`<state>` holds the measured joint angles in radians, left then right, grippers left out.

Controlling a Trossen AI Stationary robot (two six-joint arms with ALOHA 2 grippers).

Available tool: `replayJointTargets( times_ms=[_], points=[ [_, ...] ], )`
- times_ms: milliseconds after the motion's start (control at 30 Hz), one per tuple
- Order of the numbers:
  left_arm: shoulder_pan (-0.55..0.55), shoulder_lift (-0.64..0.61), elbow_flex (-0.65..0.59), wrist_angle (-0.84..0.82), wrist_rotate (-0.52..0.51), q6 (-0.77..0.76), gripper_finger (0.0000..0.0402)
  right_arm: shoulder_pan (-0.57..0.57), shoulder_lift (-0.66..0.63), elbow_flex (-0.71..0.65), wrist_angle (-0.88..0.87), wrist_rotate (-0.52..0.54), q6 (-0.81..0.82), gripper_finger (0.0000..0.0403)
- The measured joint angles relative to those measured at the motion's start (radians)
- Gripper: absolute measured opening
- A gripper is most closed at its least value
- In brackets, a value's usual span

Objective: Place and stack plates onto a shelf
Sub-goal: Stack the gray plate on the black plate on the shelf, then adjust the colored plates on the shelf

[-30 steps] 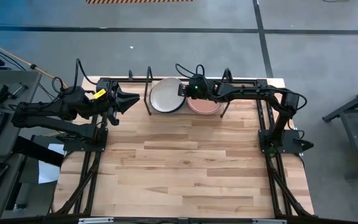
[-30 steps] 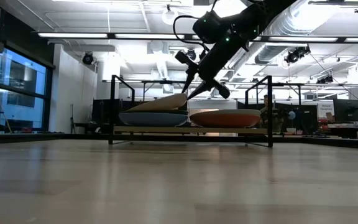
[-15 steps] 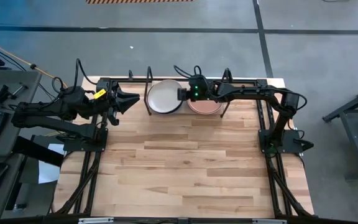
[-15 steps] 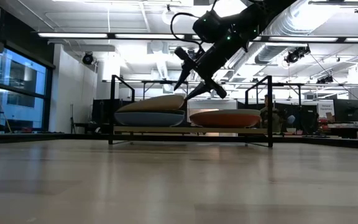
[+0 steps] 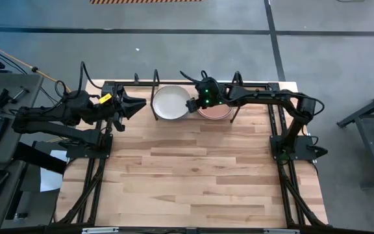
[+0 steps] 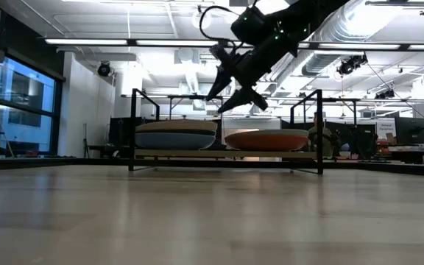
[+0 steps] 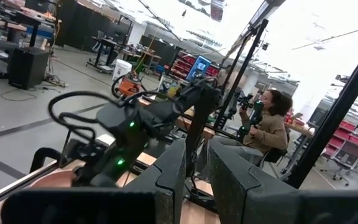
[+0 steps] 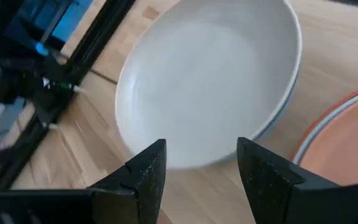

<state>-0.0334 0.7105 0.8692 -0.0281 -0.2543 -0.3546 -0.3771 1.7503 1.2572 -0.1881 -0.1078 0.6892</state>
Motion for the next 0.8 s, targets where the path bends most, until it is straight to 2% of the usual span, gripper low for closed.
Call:
replayJointTargets(
  times_ms=[167, 367, 500, 600, 667, 800],
  points=[
    [0.000, 0.000, 0.000, -0.010, -0.032, 0.007, 0.0056, -0.003, -0.064, 0.000, -0.131, 0.003, -0.126, 0.0177],
    [0.000, 0.000, 0.000, -0.057, -0.134, 0.061, 0.0056, 0.022, -0.204, -0.039, -0.315, 0.108, -0.258, 0.0177],
    [0.000, 0.006, 0.000, -0.157, -0.259, 0.042, 0.0056, 0.061, -0.368, -0.174, -0.329, 0.179, -0.240, 0.0177],
    [0.000, 0.015, -0.001, -0.202, -0.302, 0.019, 0.0056, 0.107, -0.517, -0.307, -0.308, 0.218, -0.157, 0.0177],
    [0.000, 0.019, -0.001, -0.204, -0.281, 0.039, 0.0056, 0.151, -0.621, -0.391, -0.251, 0.220, -0.093, 0.0177],
    [0.021, 0.021, -0.001, -0.202, -0.108, 0.143, 0.0047, 0.262, -0.806, -0.530, -0.038, 0.264, -0.017, 0.0173]
  ],
)
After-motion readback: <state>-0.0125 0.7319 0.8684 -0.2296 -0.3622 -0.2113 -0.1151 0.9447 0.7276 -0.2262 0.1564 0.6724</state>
